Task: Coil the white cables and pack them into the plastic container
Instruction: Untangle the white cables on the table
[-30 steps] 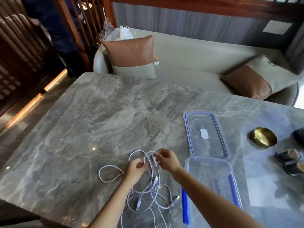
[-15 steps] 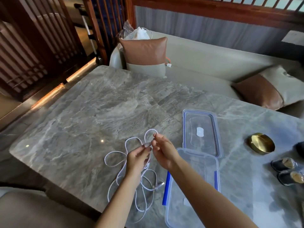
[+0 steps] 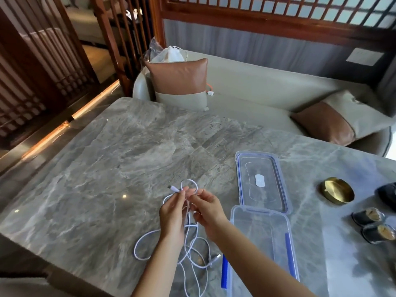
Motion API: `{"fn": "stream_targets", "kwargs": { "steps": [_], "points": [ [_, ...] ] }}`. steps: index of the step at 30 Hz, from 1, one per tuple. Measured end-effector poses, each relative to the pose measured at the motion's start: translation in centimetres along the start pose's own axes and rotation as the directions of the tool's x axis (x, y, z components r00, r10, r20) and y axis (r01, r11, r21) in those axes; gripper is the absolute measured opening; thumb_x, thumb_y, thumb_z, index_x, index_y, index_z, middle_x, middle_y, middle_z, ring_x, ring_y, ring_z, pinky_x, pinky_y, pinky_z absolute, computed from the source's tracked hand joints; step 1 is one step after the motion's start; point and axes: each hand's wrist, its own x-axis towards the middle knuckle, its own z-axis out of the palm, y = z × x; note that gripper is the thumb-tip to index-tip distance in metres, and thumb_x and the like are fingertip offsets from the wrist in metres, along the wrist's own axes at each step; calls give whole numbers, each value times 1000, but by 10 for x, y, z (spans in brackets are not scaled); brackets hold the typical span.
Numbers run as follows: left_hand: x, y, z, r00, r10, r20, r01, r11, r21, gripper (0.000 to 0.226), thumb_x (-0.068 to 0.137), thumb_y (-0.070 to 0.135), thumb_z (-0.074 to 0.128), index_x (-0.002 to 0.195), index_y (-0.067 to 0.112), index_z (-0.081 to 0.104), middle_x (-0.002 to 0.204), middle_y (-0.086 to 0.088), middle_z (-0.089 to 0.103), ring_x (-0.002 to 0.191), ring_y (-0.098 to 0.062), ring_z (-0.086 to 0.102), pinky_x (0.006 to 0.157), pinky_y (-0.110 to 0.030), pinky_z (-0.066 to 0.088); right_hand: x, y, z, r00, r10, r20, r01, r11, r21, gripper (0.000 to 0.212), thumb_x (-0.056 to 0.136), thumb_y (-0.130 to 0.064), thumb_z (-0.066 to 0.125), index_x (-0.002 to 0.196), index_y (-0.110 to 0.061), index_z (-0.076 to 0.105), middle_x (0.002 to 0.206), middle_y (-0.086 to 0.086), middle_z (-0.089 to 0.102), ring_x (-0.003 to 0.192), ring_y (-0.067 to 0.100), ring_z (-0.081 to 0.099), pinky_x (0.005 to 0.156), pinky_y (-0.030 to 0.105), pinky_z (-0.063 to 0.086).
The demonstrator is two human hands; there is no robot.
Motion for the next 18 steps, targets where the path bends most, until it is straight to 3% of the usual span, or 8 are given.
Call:
{"fn": "stream_targets", "kwargs": {
  "steps": [3, 6, 10, 13, 15, 18],
  "points": [
    [11, 5, -4, 999, 27, -44, -25, 999, 46, 14, 88, 12, 58, 85, 12, 72, 66, 2, 66, 65, -12, 59, 64, -21, 49, 4, 0, 6, 998, -5, -57, 5, 1000, 7, 20, 88, -21, 62, 70, -15, 55, 55, -2, 54, 39, 6, 42, 39, 16, 26],
    [22, 13, -13, 992, 117, -48, -107, 980, 170, 20, 87, 18, 62, 69, 18, 72, 51, 11, 50, 55, -8, 44, 53, -19, 42, 2, 6, 16, 997, 77, 9, -76, 993, -90, 46, 95, -36, 46, 57, -13, 58, 49, 2, 56, 33, 10, 40, 37, 13, 25],
    [28, 21, -23, 983, 179, -46, -159, 947, 277, 31, 83, 26, 66, 54, 17, 59, 43, 10, 46, 49, -13, 42, 53, -28, 39, -7, 16, 27, 987, 141, 79, -118, 962, -248, 46, 97, -42, 38, 73, -17, 69, 60, -1, 68, 38, 8, 49, 41, 16, 35],
    [29, 24, -26, 965, 253, -68, -219, 922, 318, 30, 82, 18, 68, 54, 16, 59, 42, 9, 54, 45, -7, 48, 55, -29, 41, -13, 23, 36, 988, 125, 95, -92, 951, -294, 39, 95, -46, 40, 84, -21, 68, 72, -8, 69, 52, 6, 60, 53, 18, 44],
    [28, 25, -26, 955, 285, -84, -246, 916, 317, 19, 81, 15, 69, 63, 10, 65, 48, 7, 63, 50, -6, 56, 58, -28, 46, -15, 28, 40, 979, 149, 137, -110, 960, -258, 39, 95, -50, 37, 91, -25, 66, 83, -11, 68, 72, 6, 64, 67, 22, 51],
    [26, 24, -26, 934, 345, -97, -295, 894, 337, 13, 80, 15, 70, 73, 4, 69, 55, 3, 67, 52, -7, 62, 57, -21, 50, -13, 31, 43, 968, 134, 211, -131, 991, -30, 39, 97, -49, 31, 113, -35, 64, 108, -18, 69, 100, 3, 63, 86, 28, 51]
  ]
}}
